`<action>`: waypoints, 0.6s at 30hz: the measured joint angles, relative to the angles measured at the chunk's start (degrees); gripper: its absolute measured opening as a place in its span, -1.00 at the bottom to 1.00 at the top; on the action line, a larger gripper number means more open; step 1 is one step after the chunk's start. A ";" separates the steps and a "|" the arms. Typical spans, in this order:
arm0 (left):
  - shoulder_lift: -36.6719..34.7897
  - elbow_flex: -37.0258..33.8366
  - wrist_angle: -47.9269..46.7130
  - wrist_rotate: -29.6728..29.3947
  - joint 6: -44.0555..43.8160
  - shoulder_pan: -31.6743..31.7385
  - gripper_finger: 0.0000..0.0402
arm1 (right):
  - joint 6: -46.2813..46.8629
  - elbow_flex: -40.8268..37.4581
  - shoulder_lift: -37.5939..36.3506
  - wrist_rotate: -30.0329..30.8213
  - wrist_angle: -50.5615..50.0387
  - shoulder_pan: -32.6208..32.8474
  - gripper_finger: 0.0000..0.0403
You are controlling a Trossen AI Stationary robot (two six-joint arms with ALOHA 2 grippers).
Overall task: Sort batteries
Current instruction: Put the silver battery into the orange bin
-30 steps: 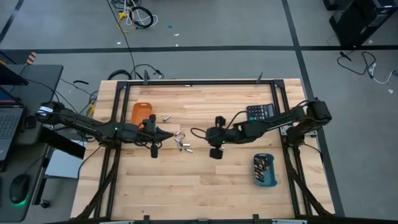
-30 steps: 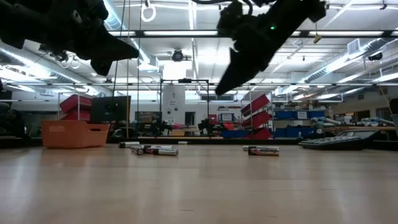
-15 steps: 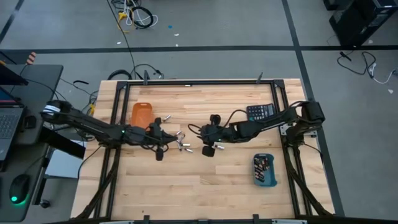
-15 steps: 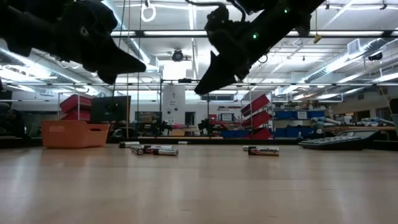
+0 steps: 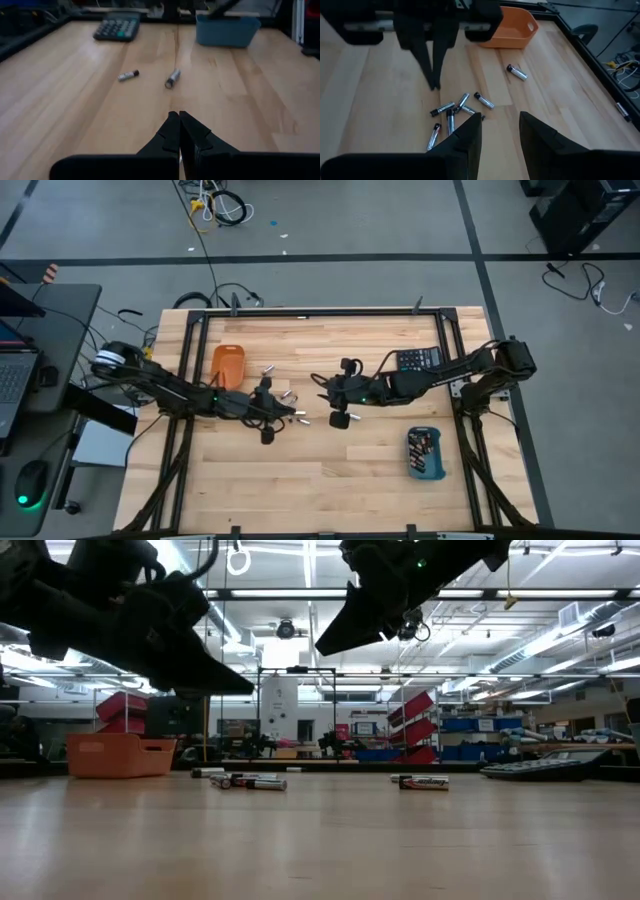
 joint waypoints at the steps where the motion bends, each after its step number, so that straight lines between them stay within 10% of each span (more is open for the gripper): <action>1: 0.73 0.36 -0.11 0.71 0.00 0.00 -1.00 | 0.00 0.00 0.00 0.00 -0.02 -0.06 -0.42; 18: 8.76 5.39 -7.20 -3.19 5.38 0.11 -0.79 | 0.39 0.00 0.13 0.00 0.02 -0.21 -0.41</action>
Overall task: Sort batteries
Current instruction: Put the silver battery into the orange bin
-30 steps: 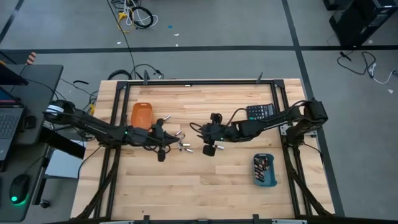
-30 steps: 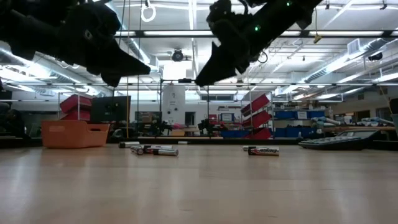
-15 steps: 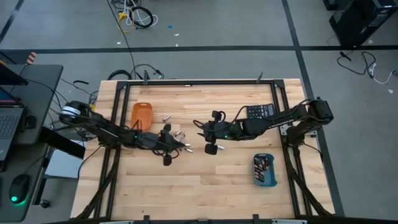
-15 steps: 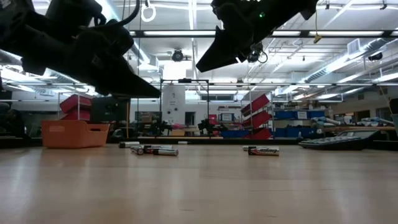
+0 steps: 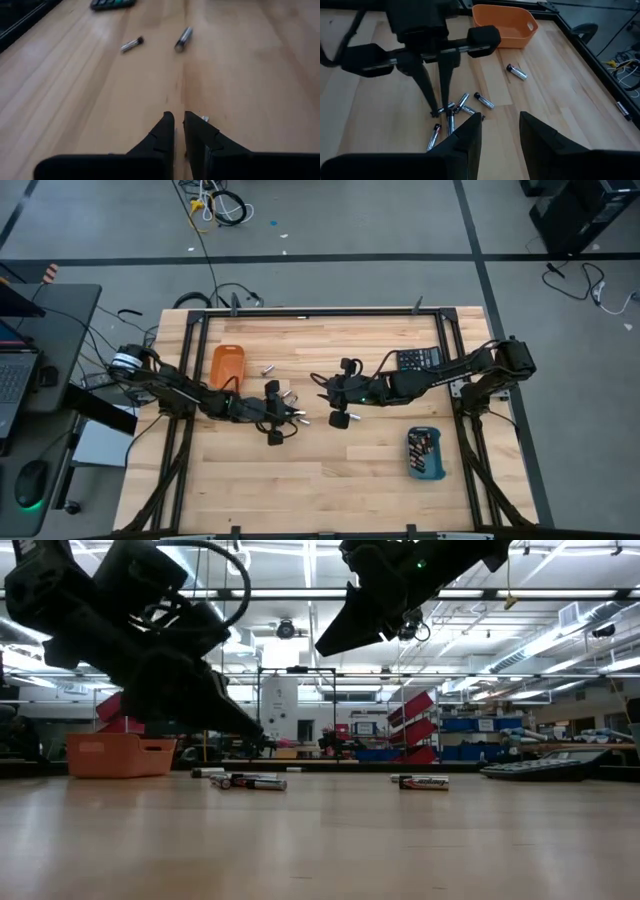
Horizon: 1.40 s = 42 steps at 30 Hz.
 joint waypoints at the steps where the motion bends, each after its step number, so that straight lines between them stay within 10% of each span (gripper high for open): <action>1: 0.00 0.00 -0.74 -0.08 -0.80 0.00 -0.77 | 0.02 0.00 0.01 0.00 0.00 0.00 -0.42; 42: 3.56 -0.04 -2.85 4.45 -3.77 3.08 -0.48 | 0.07 0.00 0.04 -0.04 0.48 0.01 -0.41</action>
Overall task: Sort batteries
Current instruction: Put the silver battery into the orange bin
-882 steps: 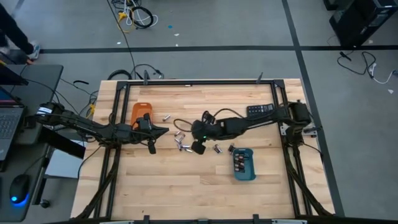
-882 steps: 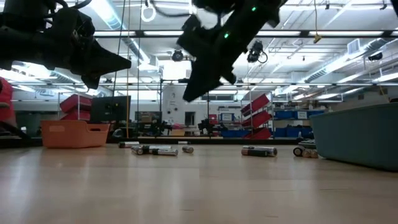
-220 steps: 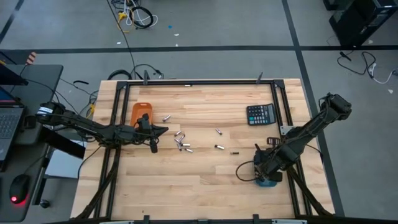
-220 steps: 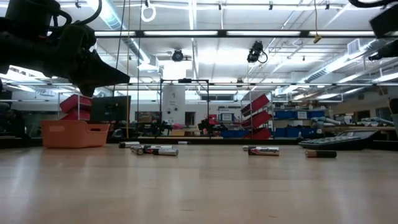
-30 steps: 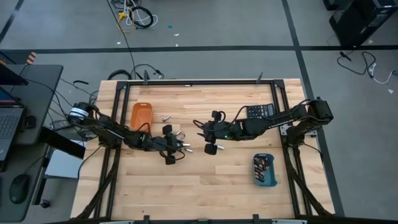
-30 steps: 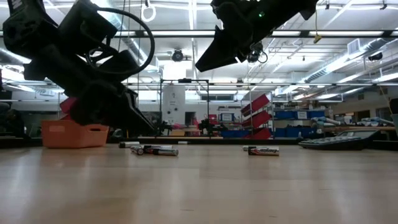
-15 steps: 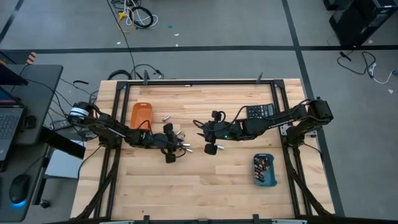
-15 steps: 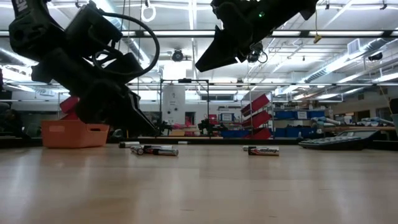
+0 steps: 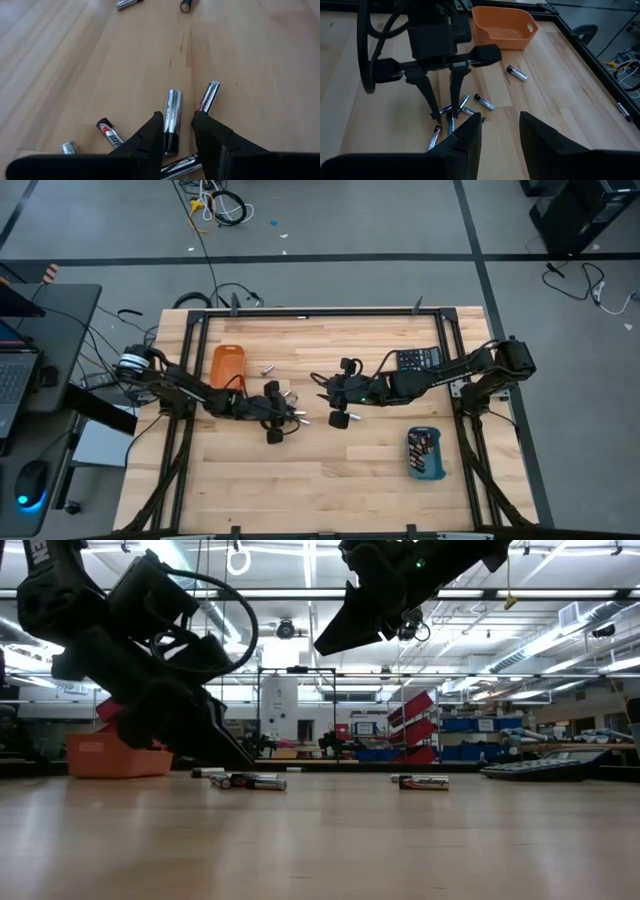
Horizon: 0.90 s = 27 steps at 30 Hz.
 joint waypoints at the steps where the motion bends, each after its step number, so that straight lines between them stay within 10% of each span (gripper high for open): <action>1: 0.85 0.00 0.89 -0.02 -0.10 0.00 -0.48 | 0.00 0.00 0.00 0.00 0.00 -0.01 -0.41; 27: 5.12 0.04 4.05 -1.40 -1.68 0.02 -0.67 | 0.04 0.00 0.00 -0.28 0.00 0.41 -0.41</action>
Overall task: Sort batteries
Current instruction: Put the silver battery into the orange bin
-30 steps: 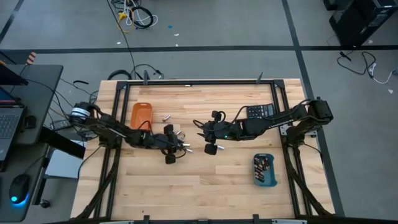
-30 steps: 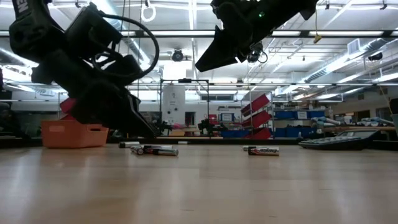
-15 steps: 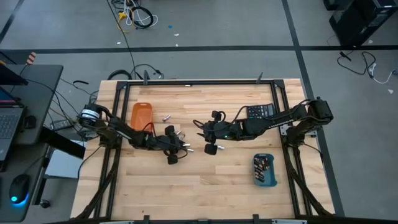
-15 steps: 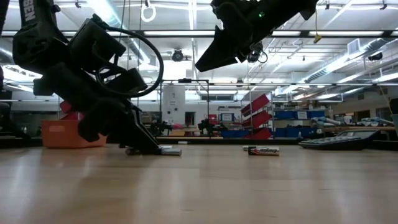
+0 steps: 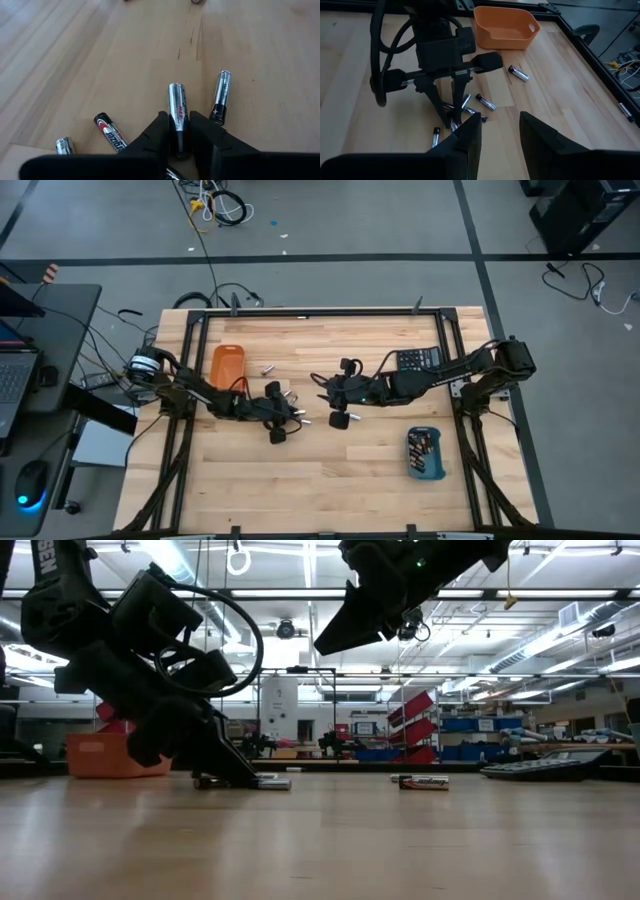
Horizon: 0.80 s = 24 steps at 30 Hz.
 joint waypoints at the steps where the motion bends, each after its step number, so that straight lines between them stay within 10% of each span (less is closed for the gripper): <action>1: 0.00 0.00 0.02 0.00 -0.02 0.00 -0.70 | 0.00 0.00 0.02 0.00 0.00 0.10 -0.41; 24: -0.11 -0.11 10.22 -0.13 -0.31 -0.09 -0.99 | 0.13 0.00 0.01 0.02 -0.02 0.74 -0.41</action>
